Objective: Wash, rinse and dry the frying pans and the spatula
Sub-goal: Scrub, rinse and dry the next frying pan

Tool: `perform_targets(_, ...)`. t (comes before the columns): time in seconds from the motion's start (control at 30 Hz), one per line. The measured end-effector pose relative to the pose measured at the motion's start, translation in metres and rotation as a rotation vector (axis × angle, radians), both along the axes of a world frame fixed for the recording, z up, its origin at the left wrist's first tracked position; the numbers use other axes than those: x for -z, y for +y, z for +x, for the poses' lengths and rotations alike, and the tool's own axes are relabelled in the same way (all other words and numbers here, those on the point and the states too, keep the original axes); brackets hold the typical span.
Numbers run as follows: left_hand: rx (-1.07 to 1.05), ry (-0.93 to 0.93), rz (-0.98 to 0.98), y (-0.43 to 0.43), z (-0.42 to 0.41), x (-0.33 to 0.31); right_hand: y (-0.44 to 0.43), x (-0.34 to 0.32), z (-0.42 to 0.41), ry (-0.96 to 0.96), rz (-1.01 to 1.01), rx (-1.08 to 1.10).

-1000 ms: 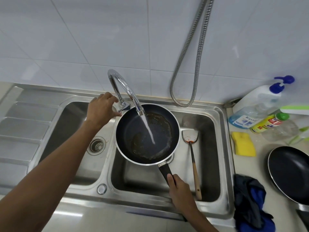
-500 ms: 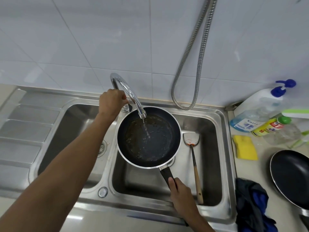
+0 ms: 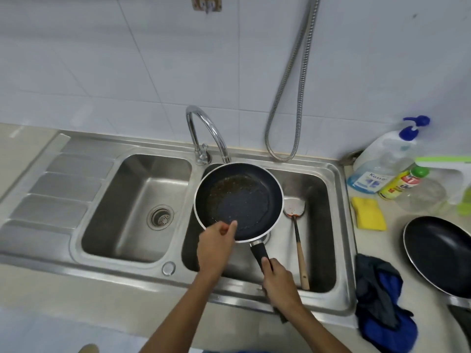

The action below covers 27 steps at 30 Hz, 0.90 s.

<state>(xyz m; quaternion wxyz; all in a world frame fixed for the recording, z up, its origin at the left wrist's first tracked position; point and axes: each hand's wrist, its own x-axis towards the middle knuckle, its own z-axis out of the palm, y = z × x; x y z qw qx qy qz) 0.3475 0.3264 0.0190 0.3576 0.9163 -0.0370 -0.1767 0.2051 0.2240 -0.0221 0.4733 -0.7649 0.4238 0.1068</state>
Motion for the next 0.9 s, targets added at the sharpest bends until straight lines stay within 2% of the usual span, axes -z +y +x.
perform_targets(0.13, -0.11, 0.349, -0.171, 0.001, -0.06, 0.018, 0.008, -0.005, -0.015, -0.017, 0.014, 0.042)
perform_targets(0.23, -0.245, 0.823, -0.412, -0.01, -0.082, 0.02, 0.014, -0.013, -0.025, 0.003, 0.045, 0.029)
perform_targets(0.27, -0.26, 0.919, -0.457, -0.013, -0.085, 0.02, 0.016, -0.016, -0.028, 0.0, 0.058, 0.029)
perform_targets(0.33, -0.301, 0.999, -0.526, -0.02, -0.087, 0.022, 0.021, -0.023, -0.034, -0.03, 0.091, 0.035)
perform_targets(0.43, -0.422, 1.037, -0.605, -0.029, -0.095, 0.024, 0.026, -0.026, -0.042, -0.033, 0.13, 0.027)
perform_targets(0.6, -0.392, 0.793, -0.547, -0.035, -0.113, 0.019, 0.024, -0.04, -0.048, -0.024, 0.16, -0.002)
perform_targets(0.67, -0.372, 0.744, -0.564, -0.035, -0.113, 0.019, 0.007, -0.053, -0.051, -0.024, 0.131, -0.122)
perform_targets(0.77, -0.368, 0.713, -0.581, -0.038, -0.112, 0.021, -0.062, -0.064, -0.057, -0.041, -0.067, -0.232)
perform_targets(0.9, -0.373, 0.736, -0.551, -0.037, -0.113, 0.021, -0.195, -0.06, -0.04, -0.021, -0.528, -0.035)
